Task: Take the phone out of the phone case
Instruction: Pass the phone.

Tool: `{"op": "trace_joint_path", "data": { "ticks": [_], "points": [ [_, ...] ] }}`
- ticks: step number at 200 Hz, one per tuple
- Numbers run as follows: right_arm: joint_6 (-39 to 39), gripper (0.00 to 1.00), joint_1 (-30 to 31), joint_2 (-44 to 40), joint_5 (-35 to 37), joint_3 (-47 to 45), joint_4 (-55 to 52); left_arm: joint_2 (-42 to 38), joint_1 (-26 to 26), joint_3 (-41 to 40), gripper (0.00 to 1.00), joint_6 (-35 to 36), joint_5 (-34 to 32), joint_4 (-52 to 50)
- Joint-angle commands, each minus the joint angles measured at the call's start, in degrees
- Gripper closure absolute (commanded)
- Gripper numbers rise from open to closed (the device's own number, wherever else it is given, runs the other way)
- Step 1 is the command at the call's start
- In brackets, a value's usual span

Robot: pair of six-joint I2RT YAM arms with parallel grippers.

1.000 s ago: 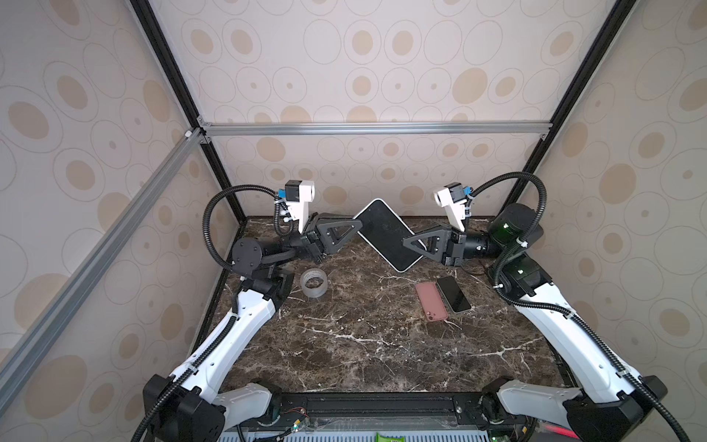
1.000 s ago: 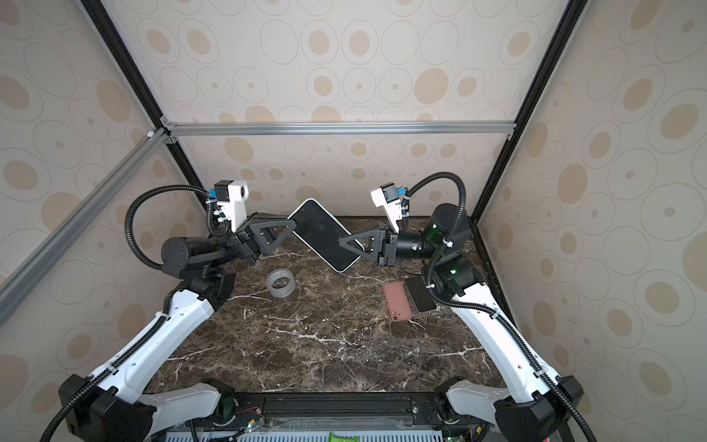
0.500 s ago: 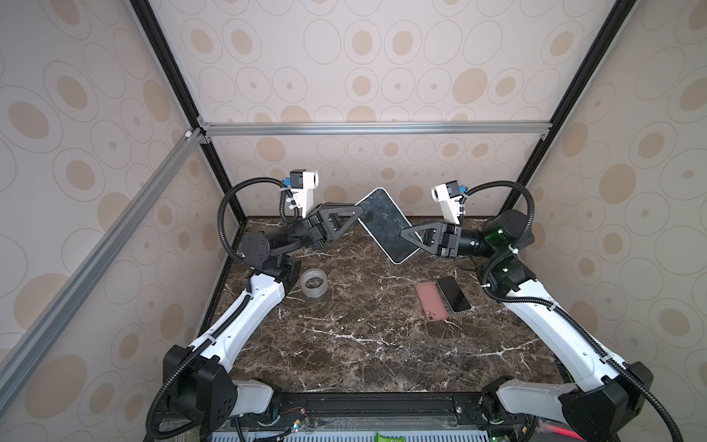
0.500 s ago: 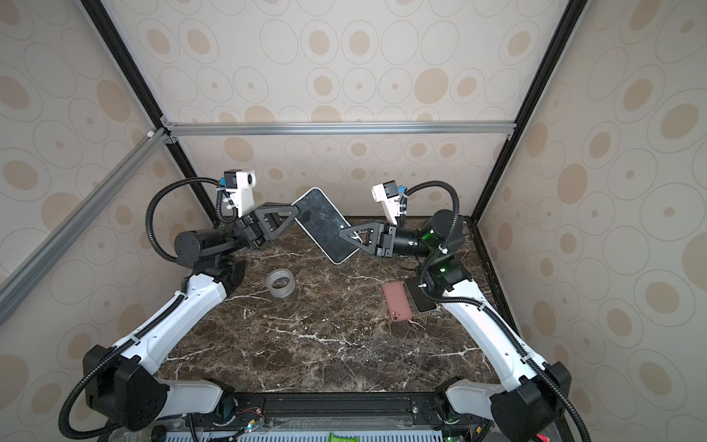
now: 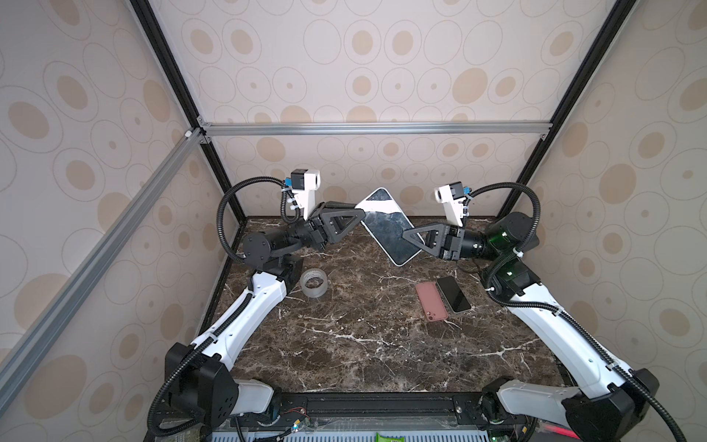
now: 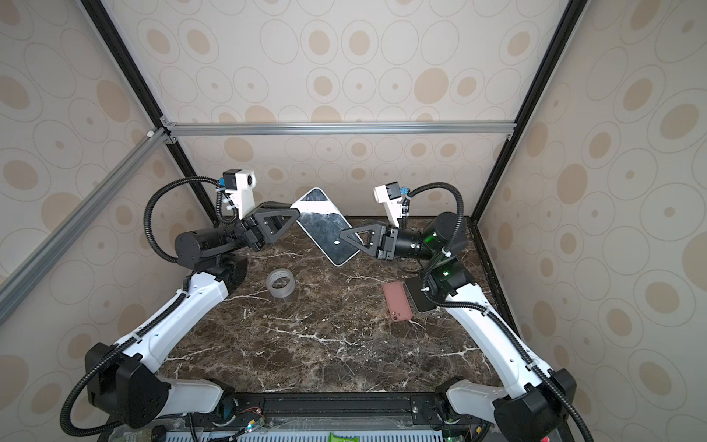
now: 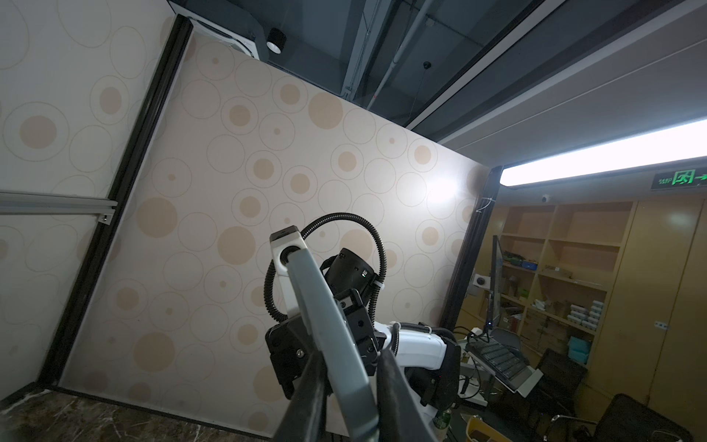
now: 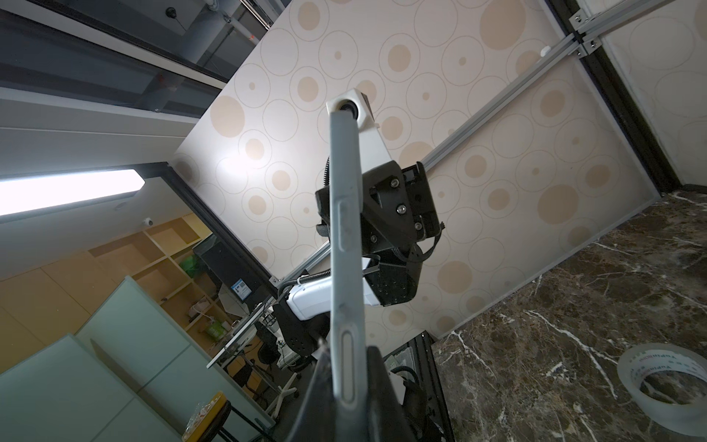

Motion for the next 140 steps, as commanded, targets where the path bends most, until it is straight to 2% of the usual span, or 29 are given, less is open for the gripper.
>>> {"op": "trace_joint_path", "data": {
  "ticks": [1, 18, 85, 122, 140],
  "points": [
    [-3.72, 1.00, -2.03, -0.44, 8.75, -0.62, -12.10, -5.57, -3.14, 4.05, 0.75, 8.26, 5.99, 1.32],
    [-4.38, 1.00, -3.24, -2.14, 8.56, -1.10, -12.32, -6.14, -3.14, 3.96, 0.70, 10.11, 5.57, -0.81],
    [-4.13, 1.00, -5.37, -4.17, 7.46, -2.60, -11.80, -6.10, -3.05, 3.86, 0.69, 10.15, 4.93, -0.94],
    [-3.95, 1.00, -5.49, -3.61, 6.99, -2.53, -11.78, -5.87, -3.02, 3.78, 0.73, 9.38, 5.09, 0.10],
    [-3.69, 1.00, -5.82, -3.31, 6.78, -2.74, -11.75, -5.87, -3.00, 3.77, 0.79, 8.32, 5.41, 1.47]
  ]
}}
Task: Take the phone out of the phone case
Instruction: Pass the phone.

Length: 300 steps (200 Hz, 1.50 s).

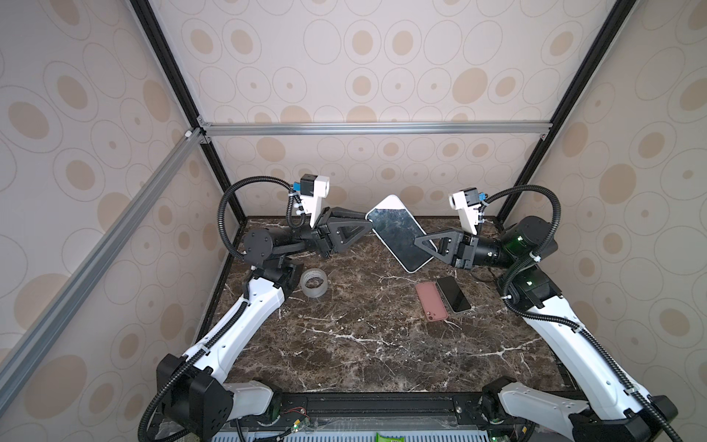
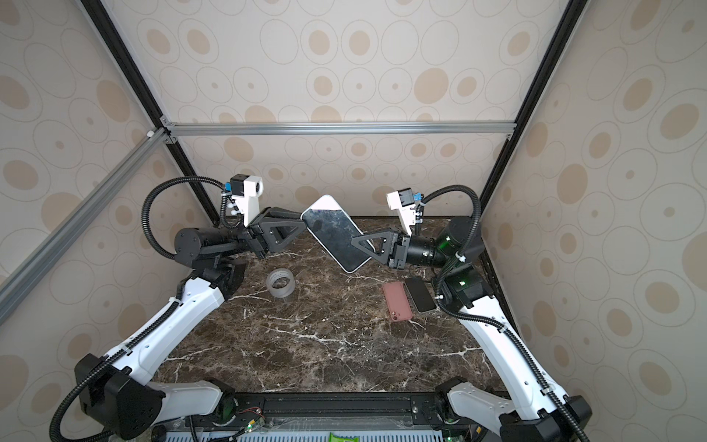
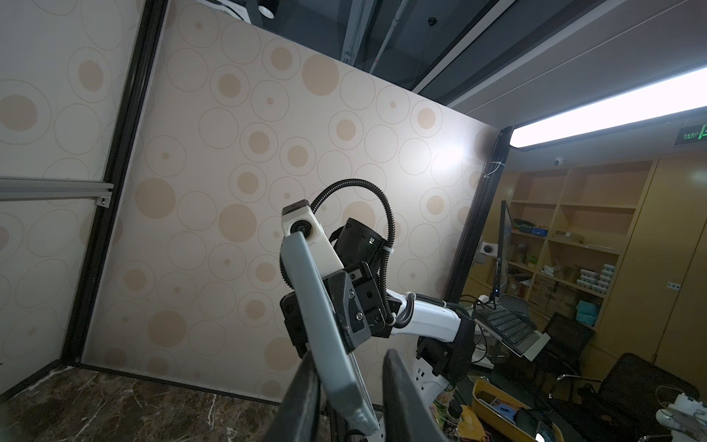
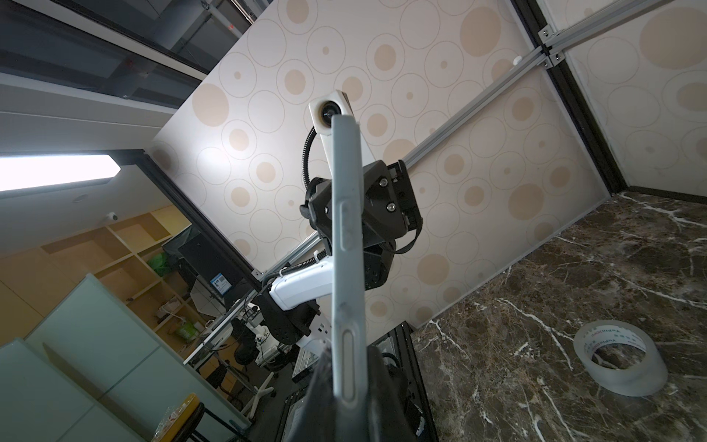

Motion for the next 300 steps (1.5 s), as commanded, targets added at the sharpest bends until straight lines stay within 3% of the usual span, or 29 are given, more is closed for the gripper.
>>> {"op": "trace_joint_path", "data": {
  "ticks": [1, 67, 124, 206, 300],
  "points": [
    [1.80, 1.00, -2.64, 1.94, 7.93, -1.60, -3.72, -3.27, -1.17, 3.73, 0.79, -0.73, 3.35, 10.80],
    [7.91, 1.00, -3.87, 8.61, 5.69, 0.24, -8.86, -3.27, -1.19, 4.72, 1.00, -4.76, 4.99, 16.08],
    [12.59, 1.00, -3.44, 11.39, 6.19, -3.13, -11.52, -1.85, -1.17, 7.14, 1.00, -8.73, 4.88, 21.33],
    [26.57, 1.00, 1.20, 14.14, 10.12, -11.19, 4.46, 1.77, -1.41, 12.90, 1.00, -17.89, 2.79, 32.38],
    [32.78, 1.00, 1.99, 16.74, 10.54, -13.70, 13.57, 2.86, -2.11, 13.27, 0.92, -21.66, 1.47, 37.37]
  ]
}}
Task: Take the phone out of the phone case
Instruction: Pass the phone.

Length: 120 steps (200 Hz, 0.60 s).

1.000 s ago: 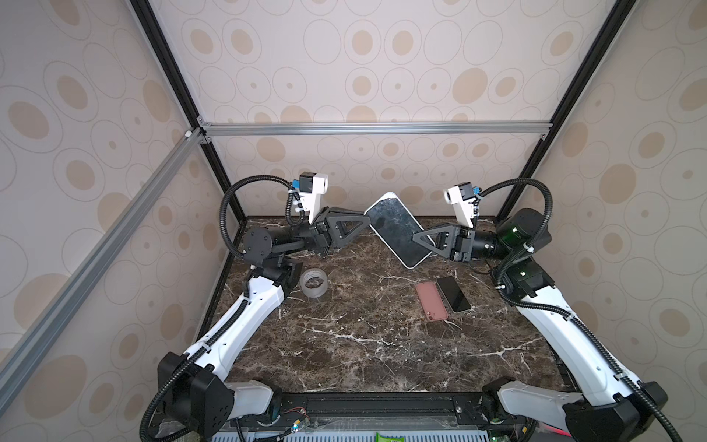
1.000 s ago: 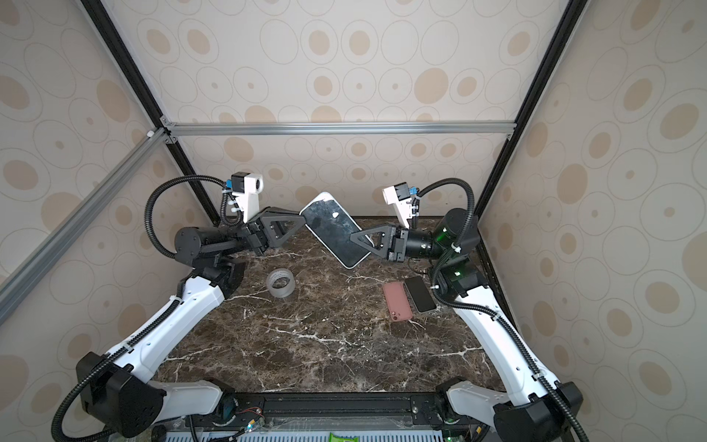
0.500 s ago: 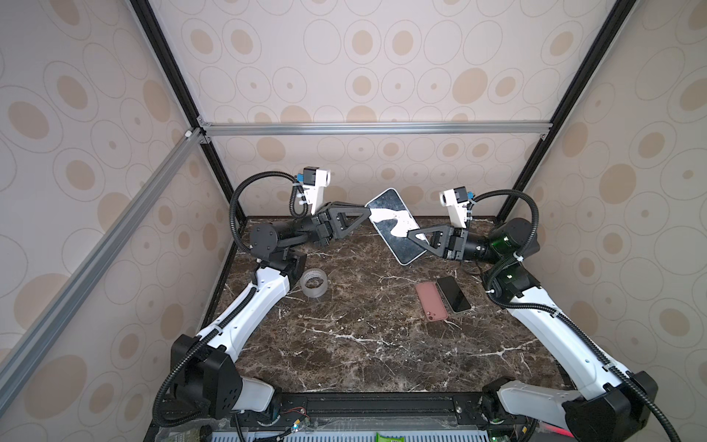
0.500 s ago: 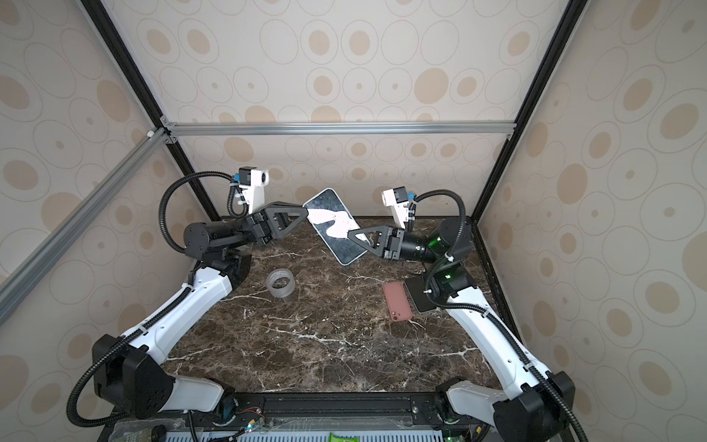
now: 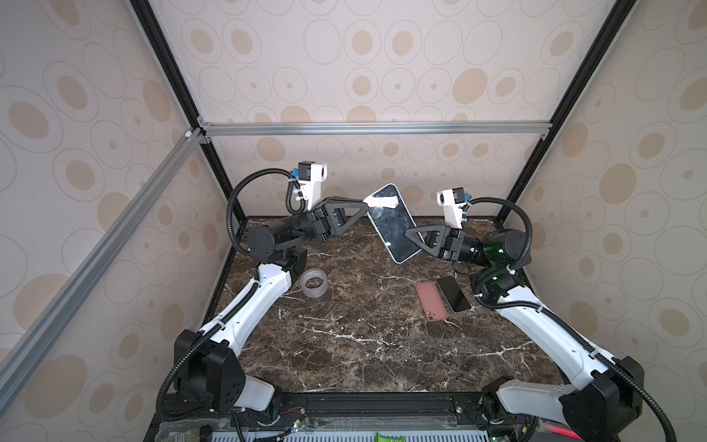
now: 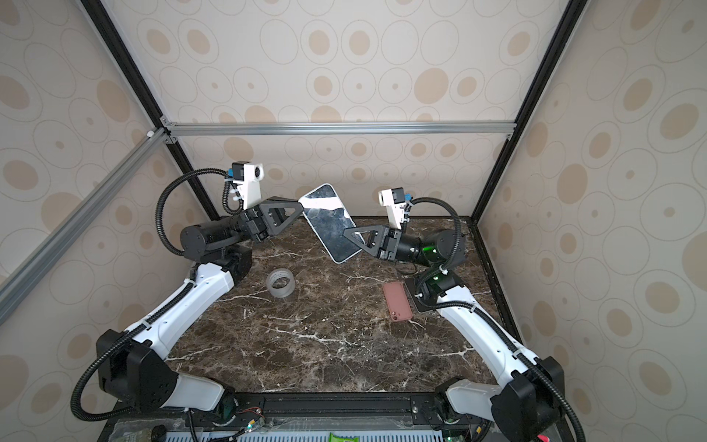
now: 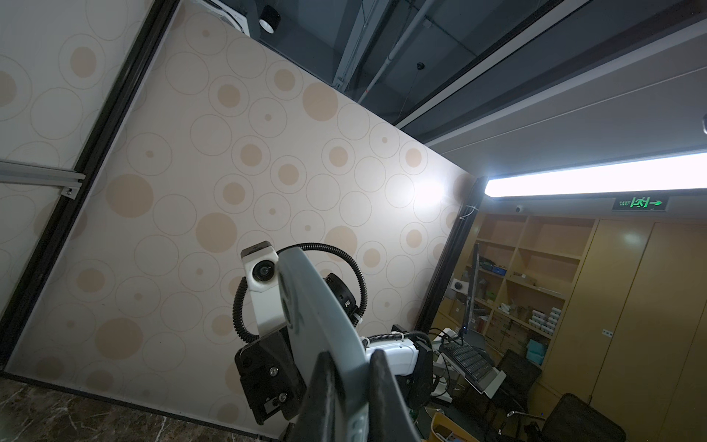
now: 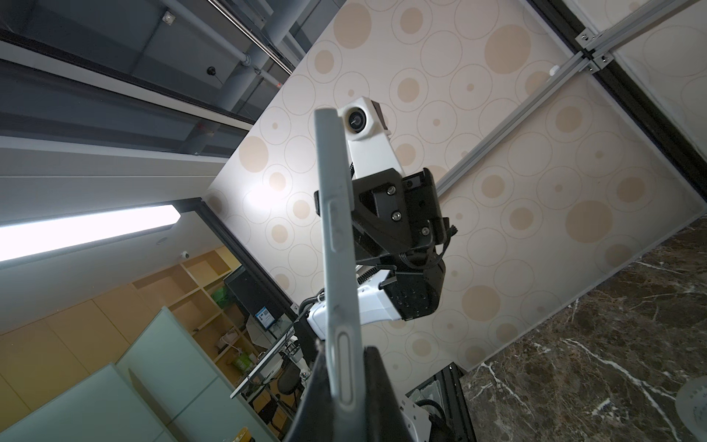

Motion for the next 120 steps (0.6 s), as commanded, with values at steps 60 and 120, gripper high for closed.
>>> {"op": "trace_joint_path", "data": {
  "ticks": [60, 120],
  "points": [
    [11.20, 1.00, 1.95, 10.19, 6.88, -4.17, -18.71, -4.55, -4.81, 9.22, 0.91, -1.92, 2.01, 22.94],
    [16.97, 1.00, 3.81, 12.77, 8.85, -6.22, -10.45, -4.93, -5.25, 9.64, 0.90, -1.66, 1.50, 22.88]
  ]
}}
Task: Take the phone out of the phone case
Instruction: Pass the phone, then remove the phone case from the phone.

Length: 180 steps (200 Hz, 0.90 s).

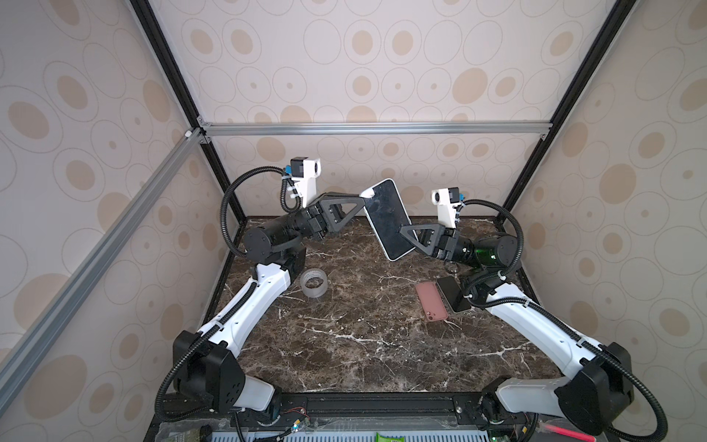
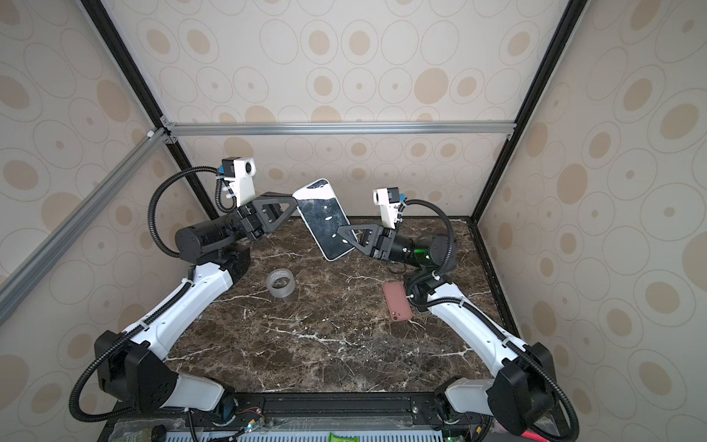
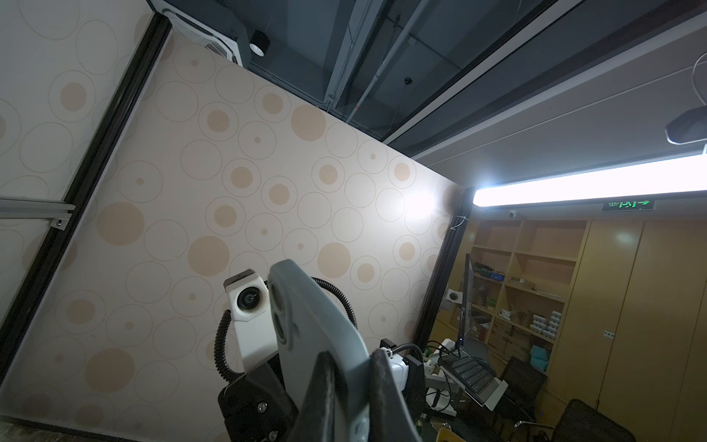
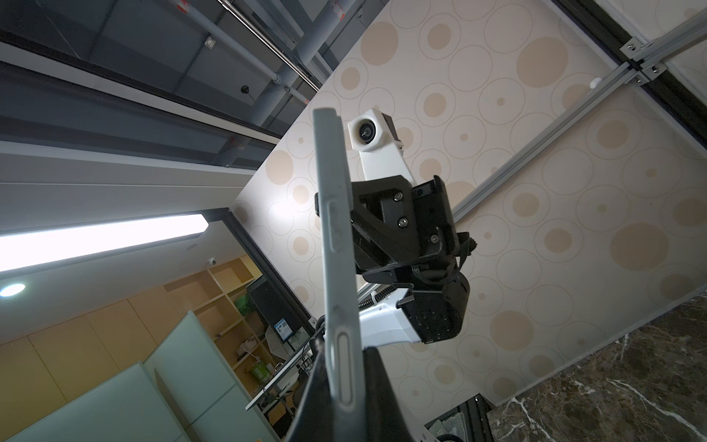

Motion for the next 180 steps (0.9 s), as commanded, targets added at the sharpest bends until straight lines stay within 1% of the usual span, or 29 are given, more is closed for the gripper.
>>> {"op": "trace_joint_path", "data": {
  "ticks": [1, 102, 180],
  "points": [
    [11.62, 1.00, 0.10, 9.12, 4.23, -5.48, -21.90, -4.98, -5.27, 7.99, 0.90, -0.32, 3.44, 20.56],
    [16.81, 1.00, 2.88, 14.10, 5.07, -3.27, -14.59, -4.85, -6.87, 8.34, 0.90, -0.76, 2.75, 21.42],
    [17.47, 1.00, 4.18, 15.79, 5.40, -1.89, -13.70, -4.61, -7.40, 8.65, 0.95, -0.67, 2.67, 21.76]
  ]
}}
